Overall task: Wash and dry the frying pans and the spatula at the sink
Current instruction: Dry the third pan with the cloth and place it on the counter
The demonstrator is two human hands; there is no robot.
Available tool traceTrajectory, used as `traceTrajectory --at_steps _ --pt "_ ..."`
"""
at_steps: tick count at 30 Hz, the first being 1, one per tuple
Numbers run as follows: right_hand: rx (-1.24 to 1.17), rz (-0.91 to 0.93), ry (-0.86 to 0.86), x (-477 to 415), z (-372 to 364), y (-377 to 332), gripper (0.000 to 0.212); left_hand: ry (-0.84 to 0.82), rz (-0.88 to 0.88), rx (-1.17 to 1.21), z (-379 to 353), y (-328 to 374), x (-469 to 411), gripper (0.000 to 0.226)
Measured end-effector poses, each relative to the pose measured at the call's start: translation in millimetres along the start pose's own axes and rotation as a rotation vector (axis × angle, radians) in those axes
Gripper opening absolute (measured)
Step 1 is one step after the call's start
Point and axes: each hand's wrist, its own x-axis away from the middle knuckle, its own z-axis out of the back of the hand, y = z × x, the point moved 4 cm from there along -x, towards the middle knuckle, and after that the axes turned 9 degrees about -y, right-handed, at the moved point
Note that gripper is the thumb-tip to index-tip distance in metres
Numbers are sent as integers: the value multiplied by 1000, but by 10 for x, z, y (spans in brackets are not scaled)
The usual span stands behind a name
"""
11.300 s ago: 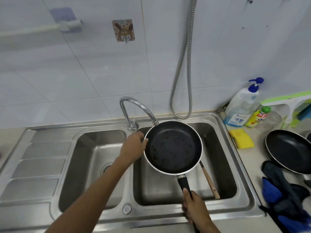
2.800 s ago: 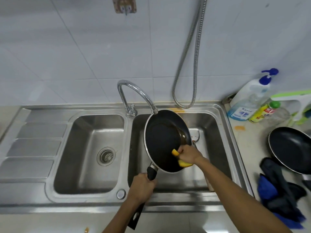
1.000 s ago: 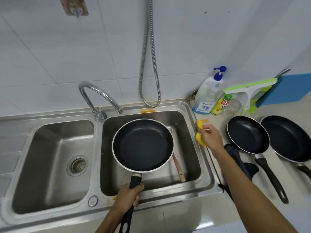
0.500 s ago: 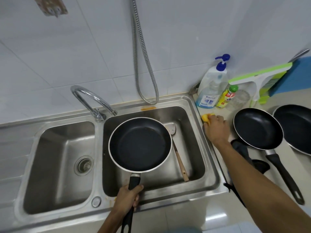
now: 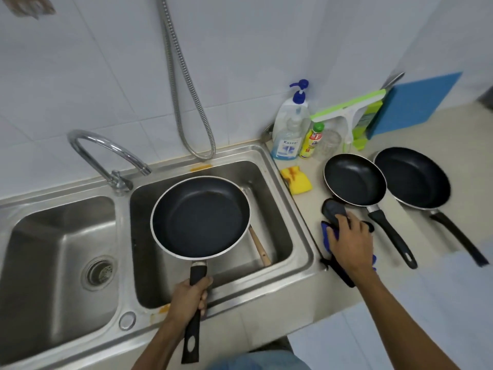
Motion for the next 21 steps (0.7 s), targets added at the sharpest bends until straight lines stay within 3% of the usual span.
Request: traceTrajectory --at_steps 4,8,12,16,19,21 --pt "41 -36 -56 121 -103 62 50 -25 -24 11 -67 3 28 32" --pt "77 -69 -222 256 -241 120 66 -53 -34 -2 -107 -29 66 31" --pt "22 -135 -240 258 -217 170 54 -43 -47 -4 -125 -59 112 31" --pt "-224 -173 -221 270 -24 45 46 -38 -80 -16 -120 -83 208 35" --pt "-438 -53 -133 237 366 -526 43 -29 -110 -30 -92 -100 247 32" --pt "-491 143 -124 239 632 -1158 38 -10 -129 -28 -71 -76 276 26"
